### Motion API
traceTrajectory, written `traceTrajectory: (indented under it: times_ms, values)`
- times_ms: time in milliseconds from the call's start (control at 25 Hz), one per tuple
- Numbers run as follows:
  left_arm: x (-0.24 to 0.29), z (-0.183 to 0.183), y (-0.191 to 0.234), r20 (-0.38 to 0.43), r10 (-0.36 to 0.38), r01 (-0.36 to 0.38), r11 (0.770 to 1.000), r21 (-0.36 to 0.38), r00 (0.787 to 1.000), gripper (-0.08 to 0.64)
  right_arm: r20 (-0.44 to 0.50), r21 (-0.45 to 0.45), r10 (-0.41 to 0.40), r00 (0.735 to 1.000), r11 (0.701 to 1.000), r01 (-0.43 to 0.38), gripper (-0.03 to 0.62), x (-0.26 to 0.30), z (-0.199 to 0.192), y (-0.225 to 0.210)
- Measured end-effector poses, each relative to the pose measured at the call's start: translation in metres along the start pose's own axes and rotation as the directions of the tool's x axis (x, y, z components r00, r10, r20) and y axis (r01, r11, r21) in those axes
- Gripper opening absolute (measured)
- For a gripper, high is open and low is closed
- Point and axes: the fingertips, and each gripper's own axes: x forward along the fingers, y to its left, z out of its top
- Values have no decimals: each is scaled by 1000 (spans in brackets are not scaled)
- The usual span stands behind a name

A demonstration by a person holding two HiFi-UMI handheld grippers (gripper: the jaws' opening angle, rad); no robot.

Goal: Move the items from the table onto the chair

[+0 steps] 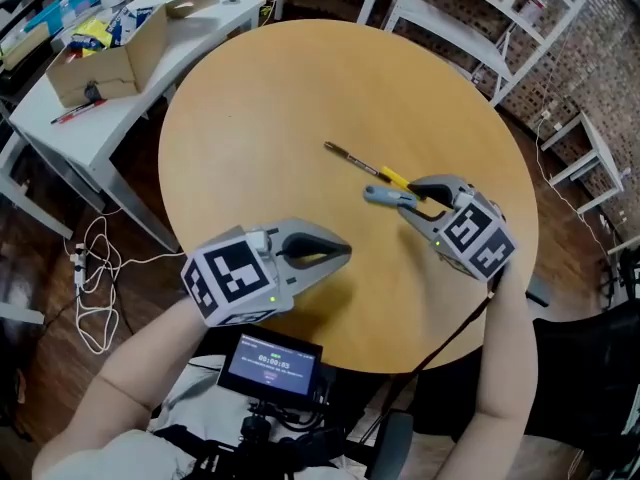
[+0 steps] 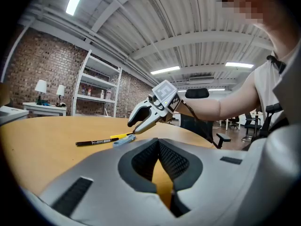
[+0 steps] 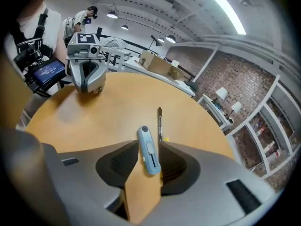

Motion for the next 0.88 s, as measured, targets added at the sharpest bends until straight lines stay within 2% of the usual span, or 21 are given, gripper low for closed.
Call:
traceTrajectory:
  times_ms: [200,360,440,600,880]
  values:
    - [0,2,0,0,3,-3,1000,-11,1000,11,-73,-40,164,984,985,-167,144,18,-8,-3]
    - [0,1,0,1,0,0,1000,-4,1000,11,-165,-56,260,951,961,-273,145,32,-15,-1]
    - [0,1,0,0,2,-2,1000,-10,1000,11,-217,-59,297,930,947,-316,166,38,-20,2]
    - [1,0,0,2,-1,1,1000,-3,1000,11,-289,-54,345,893,925,-375,166,46,-26,5]
    - [-1,1,0,-2,6,-6,1000,-23,1000,11,-325,34,434,841,894,-448,143,48,-27,9]
